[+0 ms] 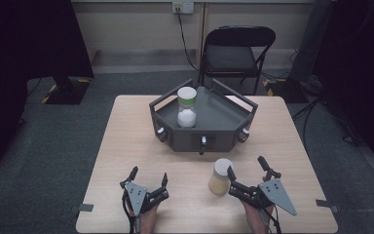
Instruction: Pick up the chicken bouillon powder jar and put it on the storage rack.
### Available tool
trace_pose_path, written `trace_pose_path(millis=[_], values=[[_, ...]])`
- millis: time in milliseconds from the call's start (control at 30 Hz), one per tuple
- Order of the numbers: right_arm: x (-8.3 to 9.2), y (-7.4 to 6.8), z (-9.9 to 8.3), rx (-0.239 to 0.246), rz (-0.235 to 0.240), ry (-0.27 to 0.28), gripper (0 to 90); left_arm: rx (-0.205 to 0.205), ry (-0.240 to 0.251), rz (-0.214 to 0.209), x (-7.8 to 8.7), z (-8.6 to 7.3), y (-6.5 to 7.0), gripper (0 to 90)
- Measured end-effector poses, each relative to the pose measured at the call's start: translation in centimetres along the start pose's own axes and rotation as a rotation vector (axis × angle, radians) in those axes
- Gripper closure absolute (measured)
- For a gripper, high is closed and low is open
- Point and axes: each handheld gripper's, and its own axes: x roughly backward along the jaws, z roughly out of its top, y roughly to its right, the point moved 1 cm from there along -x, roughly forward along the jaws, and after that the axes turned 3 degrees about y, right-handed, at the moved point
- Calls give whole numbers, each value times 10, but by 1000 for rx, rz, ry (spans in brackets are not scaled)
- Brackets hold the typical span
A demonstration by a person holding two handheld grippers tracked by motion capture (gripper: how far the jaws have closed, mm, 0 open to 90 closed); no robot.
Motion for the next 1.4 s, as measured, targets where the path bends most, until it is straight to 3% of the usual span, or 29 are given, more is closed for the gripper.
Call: trace_pose_path(millis=[267, 800, 1133, 1400], values=[[-7, -11, -12, 0, 48, -62, 2, 0, 0, 0, 0, 0, 0, 2], [-14, -10, -30, -26, 92, -156, 149, 0, 0, 0, 0, 0, 0, 2], [-19, -7, -32, -55, 103, -182, 249, 0, 0, 0, 0, 0, 0, 2], [-20, -6, -31, -39, 124, -178, 328, 0, 0, 0, 0, 0, 0, 2]])
